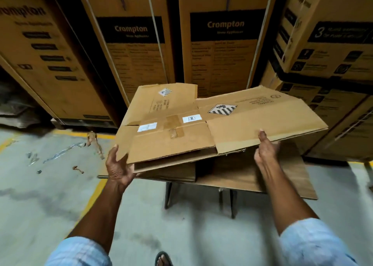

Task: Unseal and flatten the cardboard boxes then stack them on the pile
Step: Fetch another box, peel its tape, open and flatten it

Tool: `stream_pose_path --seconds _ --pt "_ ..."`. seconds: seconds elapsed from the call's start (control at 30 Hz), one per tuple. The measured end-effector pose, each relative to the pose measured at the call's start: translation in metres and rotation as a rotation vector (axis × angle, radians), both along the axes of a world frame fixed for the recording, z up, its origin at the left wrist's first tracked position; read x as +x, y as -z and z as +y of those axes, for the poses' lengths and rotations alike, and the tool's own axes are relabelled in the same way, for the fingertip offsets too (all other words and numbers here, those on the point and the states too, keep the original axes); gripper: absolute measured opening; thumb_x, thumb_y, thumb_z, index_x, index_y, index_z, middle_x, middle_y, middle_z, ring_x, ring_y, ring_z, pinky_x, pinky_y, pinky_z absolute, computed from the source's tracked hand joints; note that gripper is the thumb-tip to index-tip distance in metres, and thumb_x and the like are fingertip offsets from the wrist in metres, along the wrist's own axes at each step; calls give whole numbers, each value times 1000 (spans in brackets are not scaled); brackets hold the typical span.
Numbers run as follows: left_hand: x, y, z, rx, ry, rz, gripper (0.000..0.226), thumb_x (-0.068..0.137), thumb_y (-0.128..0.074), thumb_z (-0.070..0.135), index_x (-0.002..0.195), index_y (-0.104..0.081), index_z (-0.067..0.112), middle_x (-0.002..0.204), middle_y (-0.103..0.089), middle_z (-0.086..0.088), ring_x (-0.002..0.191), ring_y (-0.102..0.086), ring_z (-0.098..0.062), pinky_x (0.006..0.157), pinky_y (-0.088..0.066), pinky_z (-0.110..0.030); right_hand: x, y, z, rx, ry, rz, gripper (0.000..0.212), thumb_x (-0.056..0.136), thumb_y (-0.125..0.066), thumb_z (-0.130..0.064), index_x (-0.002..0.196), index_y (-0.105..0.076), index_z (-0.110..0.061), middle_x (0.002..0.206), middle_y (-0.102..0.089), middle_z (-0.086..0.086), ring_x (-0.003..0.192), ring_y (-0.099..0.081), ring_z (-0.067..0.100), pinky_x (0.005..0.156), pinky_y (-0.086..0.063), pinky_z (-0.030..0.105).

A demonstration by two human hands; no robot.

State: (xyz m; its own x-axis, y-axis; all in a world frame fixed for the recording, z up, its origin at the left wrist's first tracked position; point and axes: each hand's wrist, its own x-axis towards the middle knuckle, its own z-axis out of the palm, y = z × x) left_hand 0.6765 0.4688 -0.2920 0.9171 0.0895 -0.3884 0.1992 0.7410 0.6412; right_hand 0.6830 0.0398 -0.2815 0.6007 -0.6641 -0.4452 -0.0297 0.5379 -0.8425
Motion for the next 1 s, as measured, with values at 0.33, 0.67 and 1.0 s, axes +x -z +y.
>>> stream_pose_path --seconds 0.33,0.67,1.0 --pt "21 39 32 489 -45 233 22 92 -73 8 110 -64 1 83 -77 2 76 -72 -10 64 -57 -24 108 15 99 -5 -431 77 45 102 -58 -15 143 -40 -10 143 -58 12 131 -55 33 113 -34 62" --pt "20 82 -61 28 -284 592 34 90 -78 25 109 -63 1 99 -70 -19 82 -68 -36 85 -56 -58 98 84 216 -844 -592 522 46 92 -66 -23 137 -57 -14 133 -61 16 122 -58 34 99 -43 36" --pt "28 101 -67 291 -364 690 44 75 -85 29 105 -67 2 104 -72 -15 79 -68 -30 77 -61 -46 52 118 217 -716 -512 529 54 95 -63 -47 138 -52 -16 126 -69 16 110 -66 41 93 -54 43"
